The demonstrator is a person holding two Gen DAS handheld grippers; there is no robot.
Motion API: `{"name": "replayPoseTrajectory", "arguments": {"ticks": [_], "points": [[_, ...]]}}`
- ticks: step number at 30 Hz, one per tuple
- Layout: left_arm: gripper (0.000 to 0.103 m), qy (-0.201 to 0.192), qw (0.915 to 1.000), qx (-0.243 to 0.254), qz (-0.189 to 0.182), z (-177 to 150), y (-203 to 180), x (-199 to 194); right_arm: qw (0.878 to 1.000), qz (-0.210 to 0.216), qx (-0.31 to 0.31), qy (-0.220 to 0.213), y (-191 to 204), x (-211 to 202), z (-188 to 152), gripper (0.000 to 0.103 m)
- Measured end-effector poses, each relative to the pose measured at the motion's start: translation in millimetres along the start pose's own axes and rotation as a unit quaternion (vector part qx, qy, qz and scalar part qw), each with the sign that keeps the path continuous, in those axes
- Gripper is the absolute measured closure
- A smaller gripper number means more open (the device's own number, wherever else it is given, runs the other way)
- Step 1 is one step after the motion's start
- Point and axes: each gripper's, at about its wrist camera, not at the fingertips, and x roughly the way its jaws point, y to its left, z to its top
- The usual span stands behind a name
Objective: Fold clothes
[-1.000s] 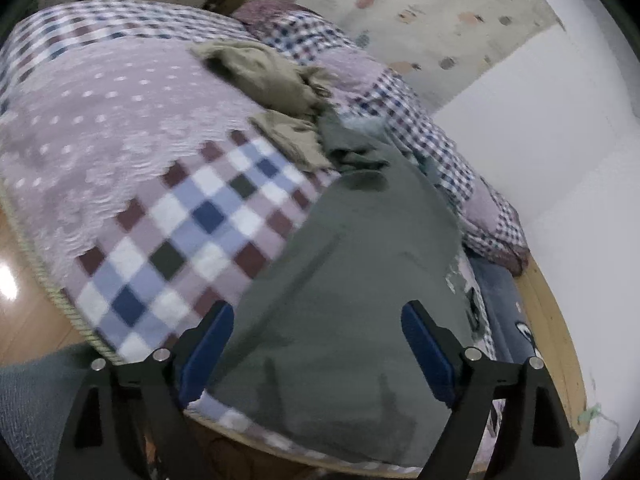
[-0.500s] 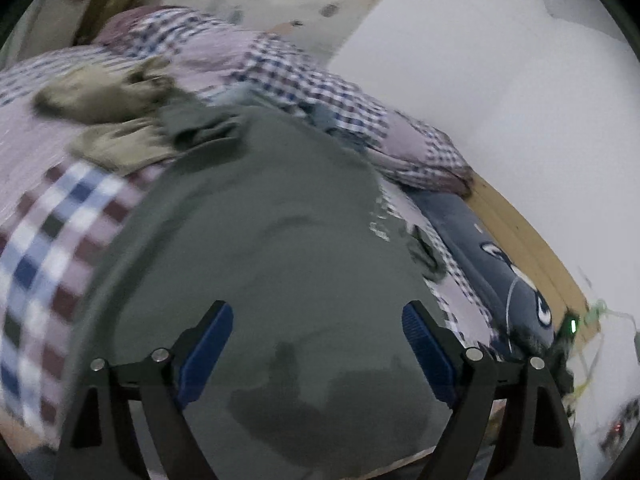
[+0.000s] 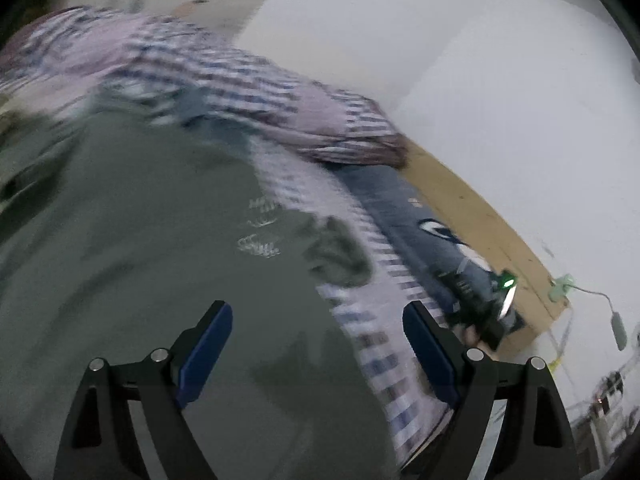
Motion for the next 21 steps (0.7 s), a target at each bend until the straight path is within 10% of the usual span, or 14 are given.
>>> {"name": "replayPoseTrajectory", "arguments": {"ticks": [9,21], "points": [[0.013,0.045,0.9965,0.057,-0.042,39,-71,177,0.995,-0.016,0.102,-0.016,-71,10,20,0.024],[0.013,0.134,0.9869,-0.09,-0.001,62,-16,369,0.982,0.034,0.186,0.011,-103,17,23,0.024]]}}
